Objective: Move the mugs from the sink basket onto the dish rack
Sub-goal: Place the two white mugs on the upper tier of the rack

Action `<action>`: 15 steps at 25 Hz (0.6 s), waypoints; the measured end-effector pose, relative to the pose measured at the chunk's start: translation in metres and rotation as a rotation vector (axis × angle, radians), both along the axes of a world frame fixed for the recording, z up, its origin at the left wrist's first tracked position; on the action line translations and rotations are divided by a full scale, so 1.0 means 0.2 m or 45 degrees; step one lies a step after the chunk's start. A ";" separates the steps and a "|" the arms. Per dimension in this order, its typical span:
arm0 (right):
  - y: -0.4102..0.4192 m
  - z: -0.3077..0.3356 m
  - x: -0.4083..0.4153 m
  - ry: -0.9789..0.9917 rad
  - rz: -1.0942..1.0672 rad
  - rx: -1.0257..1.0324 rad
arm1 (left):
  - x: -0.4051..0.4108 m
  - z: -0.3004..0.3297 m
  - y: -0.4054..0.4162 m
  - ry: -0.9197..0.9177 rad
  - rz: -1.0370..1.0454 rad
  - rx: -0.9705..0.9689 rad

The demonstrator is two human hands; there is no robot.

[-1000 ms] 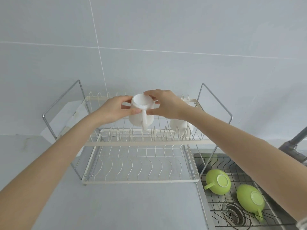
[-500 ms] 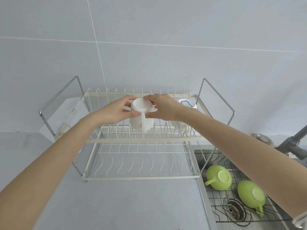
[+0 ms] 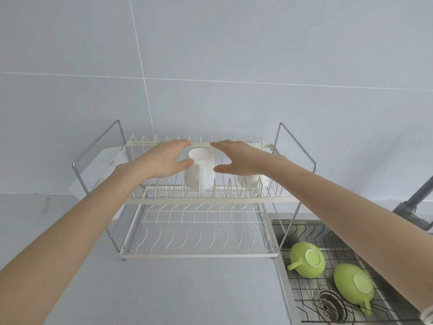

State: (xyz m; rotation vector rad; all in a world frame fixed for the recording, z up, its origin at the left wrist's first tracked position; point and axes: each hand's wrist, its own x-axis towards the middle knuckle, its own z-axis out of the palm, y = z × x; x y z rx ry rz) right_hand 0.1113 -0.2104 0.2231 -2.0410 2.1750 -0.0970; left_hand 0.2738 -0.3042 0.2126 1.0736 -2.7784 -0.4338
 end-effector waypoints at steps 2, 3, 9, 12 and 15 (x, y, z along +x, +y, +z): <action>0.08 0.04 -0.02 0.119 -0.007 -0.049 | -0.01 0.06 0.07 -0.082 0.012 -0.177; 0.14 0.07 -0.03 0.170 -0.023 -0.087 | -0.02 0.10 0.13 -0.097 0.007 -0.264; 0.50 0.15 -0.13 0.245 -0.097 -0.241 | -0.15 0.20 0.47 -0.014 -0.053 -0.516; 0.68 0.14 -0.22 0.236 -0.155 -0.257 | -0.25 0.17 0.61 -0.081 -0.066 -0.538; 0.84 0.11 -0.33 0.196 -0.227 -0.278 | -0.39 0.13 0.75 -0.081 -0.098 -0.540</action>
